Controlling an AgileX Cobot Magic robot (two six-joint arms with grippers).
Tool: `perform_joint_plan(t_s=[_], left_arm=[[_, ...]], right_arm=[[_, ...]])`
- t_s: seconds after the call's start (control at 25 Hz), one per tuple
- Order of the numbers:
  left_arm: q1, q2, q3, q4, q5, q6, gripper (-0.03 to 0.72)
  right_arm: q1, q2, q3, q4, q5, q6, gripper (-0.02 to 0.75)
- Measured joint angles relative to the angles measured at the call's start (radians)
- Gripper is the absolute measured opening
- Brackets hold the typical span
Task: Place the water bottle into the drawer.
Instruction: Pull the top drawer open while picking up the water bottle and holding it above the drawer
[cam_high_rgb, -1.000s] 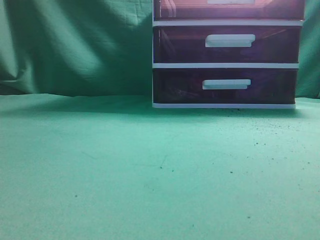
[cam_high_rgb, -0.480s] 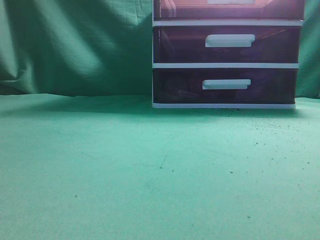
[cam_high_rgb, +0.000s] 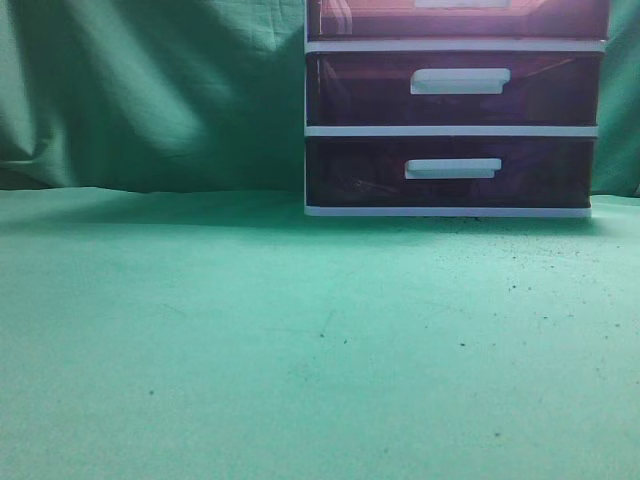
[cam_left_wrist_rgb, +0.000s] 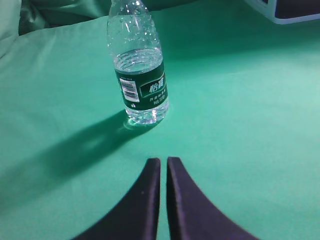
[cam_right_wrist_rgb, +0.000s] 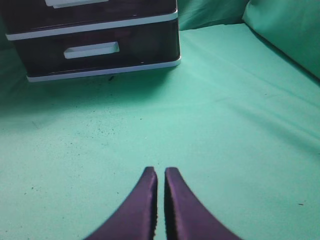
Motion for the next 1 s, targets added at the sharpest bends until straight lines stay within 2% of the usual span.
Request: perform_joint_plan(t_s=[0.08, 0.16, 0.4, 0.64, 0.72, 0.84, 1.0], left_arm=[[0.000, 0.000, 0.000, 0.002, -0.002, 0.000, 0.000], [0.000, 0.000, 0.000, -0.042, -0.043, 0.000, 0.000], [0.000, 0.000, 0.000, -0.313, -0.401, 0.000, 0.000], [0.000, 0.000, -0.006, -0.327, -0.617, -0.042, 0.000], [0.000, 0.000, -0.067, -0.251, -0.559, -0.056, 0.000], [0.000, 0.049, -0.216, -0.152, -0.352, -0.064, 0.000], [0.000, 0.246, -0.304, -0.182, -0.213, -0.067, 0.000]], right_arm=[[0.000, 0.000, 0.000, 0.000, 0.000, 0.000, 0.000], [0.000, 0.000, 0.000, 0.000, 0.000, 0.000, 0.000], [0.000, 0.000, 0.000, 0.000, 0.000, 0.000, 0.000], [0.000, 0.000, 0.000, 0.000, 0.000, 0.000, 0.000], [0.000, 0.000, 0.000, 0.000, 0.000, 0.000, 0.000], [0.000, 0.000, 0.000, 0.000, 0.000, 0.000, 0.000], [0.000, 0.000, 0.000, 0.000, 0.000, 0.000, 0.000]])
